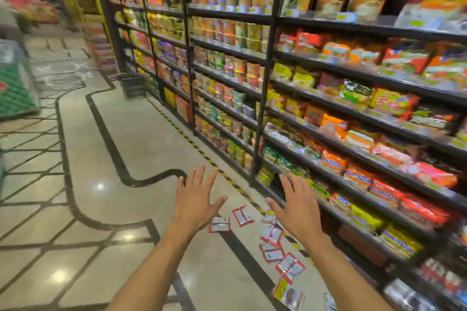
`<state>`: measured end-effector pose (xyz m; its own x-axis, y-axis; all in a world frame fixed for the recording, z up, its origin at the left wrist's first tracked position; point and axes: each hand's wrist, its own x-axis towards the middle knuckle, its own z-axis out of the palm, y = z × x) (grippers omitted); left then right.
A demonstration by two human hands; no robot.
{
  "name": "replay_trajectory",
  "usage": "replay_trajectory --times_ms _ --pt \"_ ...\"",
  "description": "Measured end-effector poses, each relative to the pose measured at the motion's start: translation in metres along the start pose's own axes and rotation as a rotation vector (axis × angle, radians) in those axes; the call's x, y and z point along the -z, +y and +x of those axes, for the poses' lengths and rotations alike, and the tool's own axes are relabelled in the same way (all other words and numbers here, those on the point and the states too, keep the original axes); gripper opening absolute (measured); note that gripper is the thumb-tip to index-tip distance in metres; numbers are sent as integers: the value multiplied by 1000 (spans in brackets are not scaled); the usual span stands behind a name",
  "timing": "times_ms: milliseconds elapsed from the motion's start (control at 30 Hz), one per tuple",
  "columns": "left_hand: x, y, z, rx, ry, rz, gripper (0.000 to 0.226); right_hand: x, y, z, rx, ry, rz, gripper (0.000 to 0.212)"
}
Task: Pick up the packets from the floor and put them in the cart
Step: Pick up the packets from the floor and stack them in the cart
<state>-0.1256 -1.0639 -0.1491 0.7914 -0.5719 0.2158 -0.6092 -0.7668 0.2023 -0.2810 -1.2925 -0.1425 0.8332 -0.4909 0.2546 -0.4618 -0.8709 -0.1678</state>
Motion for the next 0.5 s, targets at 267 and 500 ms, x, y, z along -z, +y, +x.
replay_trajectory --times_ms 267,500 --pt "-10 -103 59 48 -12 -3 80 -58 -84 77 88 -109 38 81" --pt "-52 -160 164 58 -52 14 80 -130 -106 190 84 -161 81 80"
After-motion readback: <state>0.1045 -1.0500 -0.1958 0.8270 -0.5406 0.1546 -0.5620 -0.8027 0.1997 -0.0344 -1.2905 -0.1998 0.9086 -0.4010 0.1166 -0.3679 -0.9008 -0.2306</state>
